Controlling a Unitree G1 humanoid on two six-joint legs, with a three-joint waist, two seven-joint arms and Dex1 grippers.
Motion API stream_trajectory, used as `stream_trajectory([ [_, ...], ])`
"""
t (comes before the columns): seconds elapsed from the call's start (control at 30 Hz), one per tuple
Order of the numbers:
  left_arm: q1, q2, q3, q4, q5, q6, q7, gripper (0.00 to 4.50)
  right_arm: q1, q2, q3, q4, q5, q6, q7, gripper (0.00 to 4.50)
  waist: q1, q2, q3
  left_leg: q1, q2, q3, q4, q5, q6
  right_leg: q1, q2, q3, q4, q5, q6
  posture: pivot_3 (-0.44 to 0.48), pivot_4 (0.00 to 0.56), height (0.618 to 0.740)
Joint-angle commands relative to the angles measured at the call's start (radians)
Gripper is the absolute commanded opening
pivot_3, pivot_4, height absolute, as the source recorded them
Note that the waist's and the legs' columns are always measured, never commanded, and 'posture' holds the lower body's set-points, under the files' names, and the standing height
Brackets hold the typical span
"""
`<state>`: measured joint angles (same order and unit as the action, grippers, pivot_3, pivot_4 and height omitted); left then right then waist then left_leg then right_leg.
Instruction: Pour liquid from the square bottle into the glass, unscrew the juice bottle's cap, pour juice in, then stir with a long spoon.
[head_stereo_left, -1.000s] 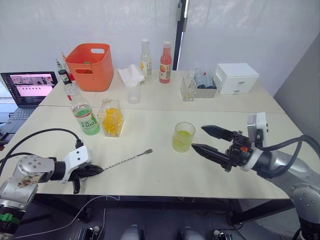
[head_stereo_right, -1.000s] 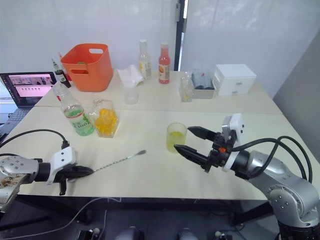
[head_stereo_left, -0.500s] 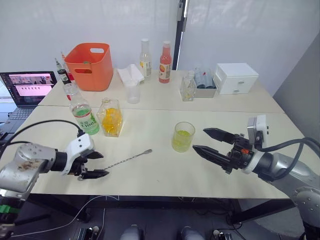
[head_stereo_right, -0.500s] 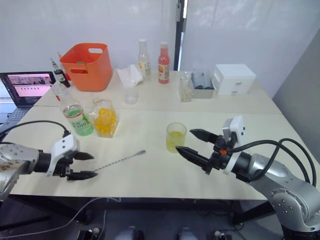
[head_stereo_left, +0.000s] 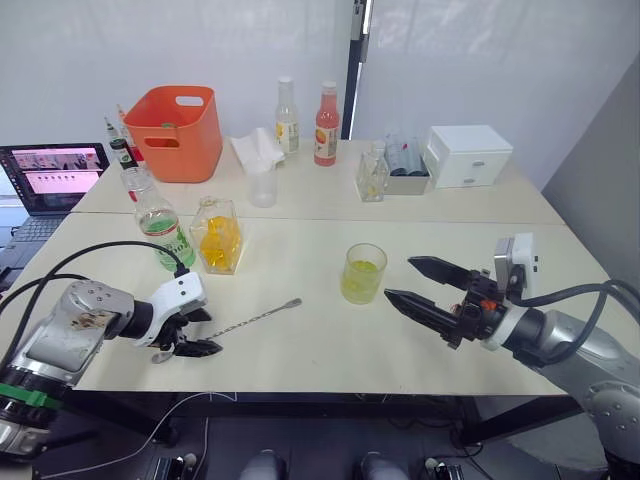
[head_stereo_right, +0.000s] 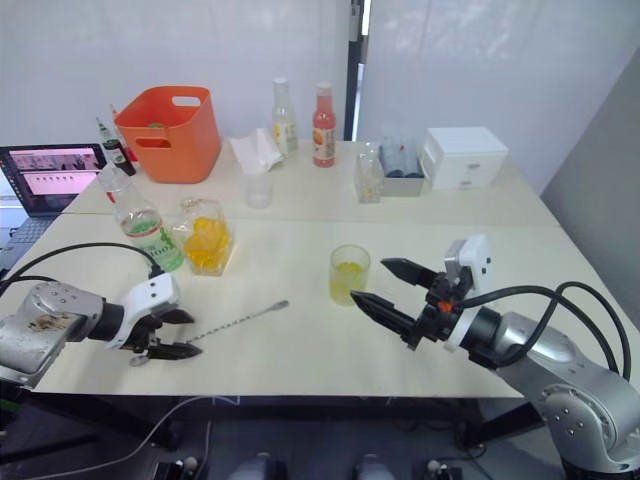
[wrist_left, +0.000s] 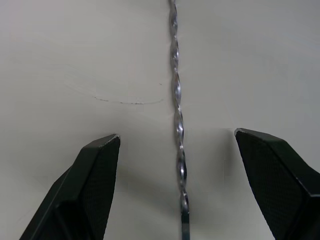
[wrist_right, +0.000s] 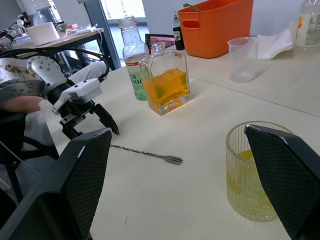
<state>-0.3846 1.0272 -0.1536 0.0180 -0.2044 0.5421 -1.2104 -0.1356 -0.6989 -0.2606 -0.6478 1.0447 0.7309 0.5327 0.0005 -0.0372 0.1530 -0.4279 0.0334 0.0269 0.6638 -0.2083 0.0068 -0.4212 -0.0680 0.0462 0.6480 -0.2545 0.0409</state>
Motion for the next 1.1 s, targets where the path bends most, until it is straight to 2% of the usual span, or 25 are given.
stream_trajectory([
  [0.03,0.006,-0.004,-0.026,0.016,0.034,-0.027,-0.012,2.74,-0.007,-0.003,-0.036,-0.029,0.026,-0.020,-0.007,4.50,0.000,0.000,0.000,0.000,0.000,0.000,0.000,0.000,0.000,0.000,0.000,0.000,0.000,0.000,0.000,0.000,0.150,0.715],
  [0.3,0.035,0.002,-0.030,0.042,0.056,-0.061,-0.054,0.03,-0.012,-0.003,-0.037,-0.024,0.025,-0.023,-0.008,4.50,-0.003,0.000,0.000,0.002,0.000,0.000,0.000,0.000,0.000,0.001,0.000,0.001,0.000,0.000,0.000,0.000,0.150,0.715],
  [0.43,0.033,-0.007,0.010,0.059,0.011,-0.073,-0.095,0.03,-0.018,0.001,-0.032,-0.014,0.016,-0.027,-0.004,4.50,-0.004,0.000,0.000,0.002,0.000,0.001,0.000,0.000,0.000,0.001,0.000,0.001,0.000,0.000,0.000,0.000,0.150,0.715],
  [0.7,-0.055,-0.005,0.121,0.139,-0.088,-0.087,-0.160,0.03,-0.009,0.007,-0.027,-0.014,0.010,-0.031,-0.001,4.50,-0.005,0.000,0.000,0.001,0.001,0.000,0.000,0.000,0.000,0.000,0.001,0.001,0.001,0.000,0.000,0.000,0.150,0.715],
  [0.9,-0.095,-0.028,0.261,0.095,-0.253,0.031,-0.154,0.03,-0.006,0.005,-0.042,0.010,0.007,-0.029,-0.002,4.50,-0.005,0.000,0.000,0.001,0.000,0.000,0.000,0.000,0.000,0.000,0.000,0.001,0.001,0.000,0.000,0.000,0.150,0.715],
  [1.1,-0.120,-0.140,0.392,-0.079,-0.490,0.234,-0.036,0.03,-0.084,0.040,-0.050,0.046,0.114,0.003,-0.092,4.50,-0.008,0.000,0.000,0.001,0.001,-0.001,0.001,0.000,0.000,0.001,0.001,0.001,0.001,0.000,0.000,0.000,0.150,0.715],
])
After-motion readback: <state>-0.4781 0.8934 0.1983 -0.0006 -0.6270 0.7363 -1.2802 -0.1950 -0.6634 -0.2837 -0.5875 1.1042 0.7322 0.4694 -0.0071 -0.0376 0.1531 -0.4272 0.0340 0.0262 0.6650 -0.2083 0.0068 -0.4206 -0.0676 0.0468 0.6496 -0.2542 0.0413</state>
